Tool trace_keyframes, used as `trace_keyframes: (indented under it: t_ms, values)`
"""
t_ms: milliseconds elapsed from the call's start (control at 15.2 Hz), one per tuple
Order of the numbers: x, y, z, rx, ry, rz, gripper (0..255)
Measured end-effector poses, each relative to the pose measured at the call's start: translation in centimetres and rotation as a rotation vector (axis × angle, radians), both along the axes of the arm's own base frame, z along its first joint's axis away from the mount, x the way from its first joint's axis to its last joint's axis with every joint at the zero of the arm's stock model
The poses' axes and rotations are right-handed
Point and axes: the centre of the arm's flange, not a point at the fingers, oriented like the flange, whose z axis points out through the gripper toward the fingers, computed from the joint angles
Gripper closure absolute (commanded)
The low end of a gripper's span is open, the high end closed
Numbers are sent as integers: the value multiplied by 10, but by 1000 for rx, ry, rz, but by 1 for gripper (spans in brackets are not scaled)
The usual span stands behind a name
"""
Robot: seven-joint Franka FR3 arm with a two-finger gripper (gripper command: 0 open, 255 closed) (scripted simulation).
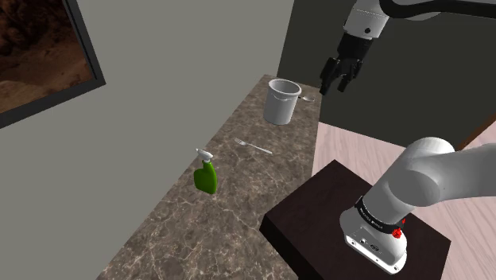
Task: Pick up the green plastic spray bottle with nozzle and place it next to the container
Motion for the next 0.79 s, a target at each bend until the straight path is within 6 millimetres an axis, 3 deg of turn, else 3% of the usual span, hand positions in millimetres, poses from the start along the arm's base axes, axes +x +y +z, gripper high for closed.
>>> trace_keyframes:
  t_ms: [198,792]
  values:
    - [11,8,-9,0,-1,15,0]
    - [72,75,-79,0,-18,126,0]
